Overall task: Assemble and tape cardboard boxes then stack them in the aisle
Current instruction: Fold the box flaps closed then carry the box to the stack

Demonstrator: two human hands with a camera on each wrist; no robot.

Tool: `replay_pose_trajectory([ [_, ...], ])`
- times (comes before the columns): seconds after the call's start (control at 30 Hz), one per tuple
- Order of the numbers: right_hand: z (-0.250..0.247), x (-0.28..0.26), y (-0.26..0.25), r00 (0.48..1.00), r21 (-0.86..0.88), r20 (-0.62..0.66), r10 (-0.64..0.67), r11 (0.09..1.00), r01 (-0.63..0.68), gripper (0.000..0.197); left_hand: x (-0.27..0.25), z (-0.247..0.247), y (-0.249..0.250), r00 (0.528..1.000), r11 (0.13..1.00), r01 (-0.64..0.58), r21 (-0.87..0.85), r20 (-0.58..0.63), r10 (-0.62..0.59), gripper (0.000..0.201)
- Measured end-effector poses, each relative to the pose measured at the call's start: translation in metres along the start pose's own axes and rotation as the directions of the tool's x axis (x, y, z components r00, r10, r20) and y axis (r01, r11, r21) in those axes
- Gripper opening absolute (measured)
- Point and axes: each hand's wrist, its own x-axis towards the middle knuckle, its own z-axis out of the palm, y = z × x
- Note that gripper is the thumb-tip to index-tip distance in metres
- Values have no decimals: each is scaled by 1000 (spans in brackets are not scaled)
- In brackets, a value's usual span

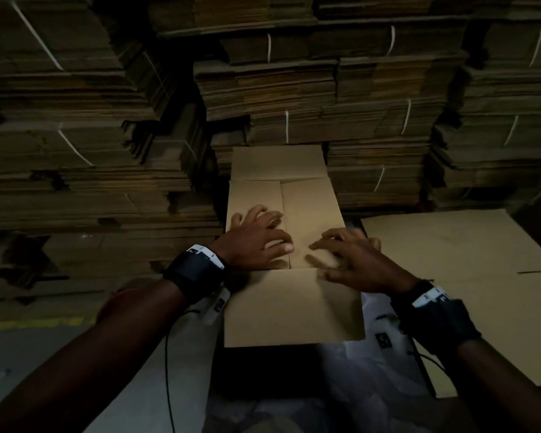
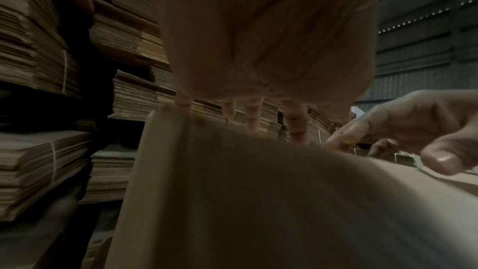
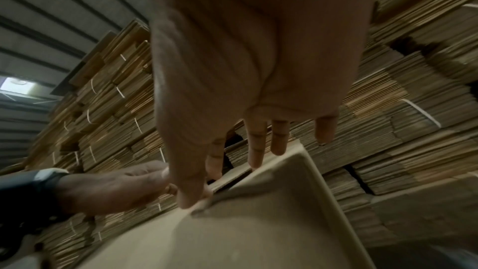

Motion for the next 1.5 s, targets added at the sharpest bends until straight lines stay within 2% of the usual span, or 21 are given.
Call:
replay_pose_trajectory([
  [0.17, -15, 20, -16, 998, 39, 58, -8, 999, 6, 42, -3, -17, -4, 997, 998, -13, -69, -78, 8, 64],
  [0.23, -14, 30, -24, 995, 5, 100, -19, 1000, 19, 41, -7, -26, -3, 990, 993, -28, -111, -141, 12, 69],
  [0.37, 0, 47, -37, 978, -108, 207, 8, 994, 14, 43, -15, -37, -6, 968, 979, -59, -194, -250, 9, 66],
  [0.43, 5, 51, -40, 979, -135, 203, 15, 991, 13, 39, -18, -40, -10, 958, 978, -65, -200, -287, 5, 63],
  [0.5, 6, 51, -41, 993, -95, 116, -27, 995, 39, 32, -20, -43, -17, 936, 978, -89, -189, -353, 17, 57],
  [0.57, -3, 48, -40, 996, 15, -30, -85, 996, 85, 25, -23, -48, -24, 899, 977, -122, -173, -436, 35, 51],
  [0.7, -45, 37, -29, 960, 157, -265, -88, 979, 133, 20, -36, -67, -31, 799, 978, -126, -166, -601, 1, 56],
  [0.77, -69, 31, -17, 939, 137, -324, -112, 977, 164, 26, -47, -78, -30, 764, 991, -41, -129, -643, -52, 60],
  [0.83, -87, 23, 3, 948, 7, -310, -73, 997, 79, 20, -60, -86, -29, 737, 988, 149, -42, -661, -139, 63],
  [0.9, -94, 14, 22, 960, -162, -267, 82, 978, -129, 19, -70, -86, -32, 717, 921, 388, -43, -613, -331, 63],
  [0.97, -93, 5, 28, 946, -210, -160, 281, 927, -311, 27, -74, -77, -39, 725, 827, 553, -99, -433, -536, 70],
  [1.0, -88, 4, 32, 930, -227, -60, 362, 902, -366, 43, -74, -67, -46, 741, 796, 594, -115, -306, -598, 82],
  [1.07, -72, 2, 36, 866, -237, 170, 470, 872, -427, 97, -72, -44, -55, 774, 771, 627, -111, -22, -632, 117],
  [1.13, -50, 2, 41, 819, -122, 344, 459, 887, -445, 148, -72, -21, -56, 752, 748, 649, -136, 261, -605, 146],
  [1.17, -39, 0, 41, 819, -26, 404, 408, 900, -435, 160, -73, -7, -53, 745, 736, 650, -192, 354, -565, 155],
  [1.2, -29, 0, 42, 839, 76, 420, 347, 907, -413, 163, -73, 9, -52, 765, 724, 629, -282, 393, -510, 160],
  [1.23, -17, 0, 45, 872, 179, 394, 290, 906, -383, 158, -73, 25, -51, 805, 703, 587, -400, 378, -457, 160],
  [1.3, -1, -2, 47, 932, 323, 272, 238, 890, -321, 138, -73, 58, -52, 885, 621, 447, -644, 214, -415, 151],
  [1.37, 12, -5, 52, 955, 417, 199, 218, 863, -284, 124, -73, 80, -53, 905, 489, 316, -813, 103, -413, 141],
  [1.4, 13, -6, 52, 960, 448, 186, 210, 851, -273, 116, -75, 86, -51, 909, 454, 277, -847, 79, -409, 139],
  [1.5, 5, -6, 57, 961, 422, 205, 186, 869, -258, 101, -74, 90, -35, 903, 424, 242, -873, 41, -428, 139],
])
